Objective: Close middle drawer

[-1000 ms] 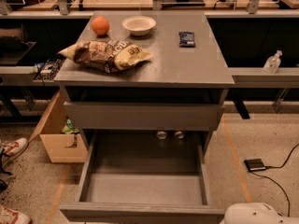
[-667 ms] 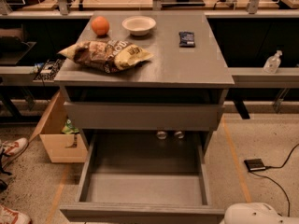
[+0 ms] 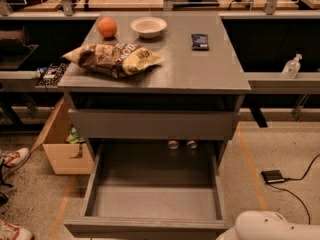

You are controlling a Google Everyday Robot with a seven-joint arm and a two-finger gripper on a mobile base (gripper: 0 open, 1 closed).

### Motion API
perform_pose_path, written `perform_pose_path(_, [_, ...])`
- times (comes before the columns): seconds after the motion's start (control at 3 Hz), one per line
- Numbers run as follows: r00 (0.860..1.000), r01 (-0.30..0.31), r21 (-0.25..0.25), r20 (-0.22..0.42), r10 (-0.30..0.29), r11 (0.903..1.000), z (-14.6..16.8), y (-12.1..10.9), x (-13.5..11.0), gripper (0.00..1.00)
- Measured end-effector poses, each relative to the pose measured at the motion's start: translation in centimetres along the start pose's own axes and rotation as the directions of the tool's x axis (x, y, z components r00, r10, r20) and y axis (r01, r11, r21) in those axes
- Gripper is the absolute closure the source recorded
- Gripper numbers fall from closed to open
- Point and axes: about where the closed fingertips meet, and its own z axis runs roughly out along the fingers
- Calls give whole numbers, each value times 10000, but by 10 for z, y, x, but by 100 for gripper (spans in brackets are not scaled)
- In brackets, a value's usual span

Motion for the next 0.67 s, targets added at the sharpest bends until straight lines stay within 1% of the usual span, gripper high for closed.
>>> perform_pose_path(0.33, [9952, 364, 573, 889, -415, 9977, 14, -17, -46, 100])
perform_pose_path(0.67, [9861, 380, 965, 1577, -530, 9946, 19, -30, -74, 100])
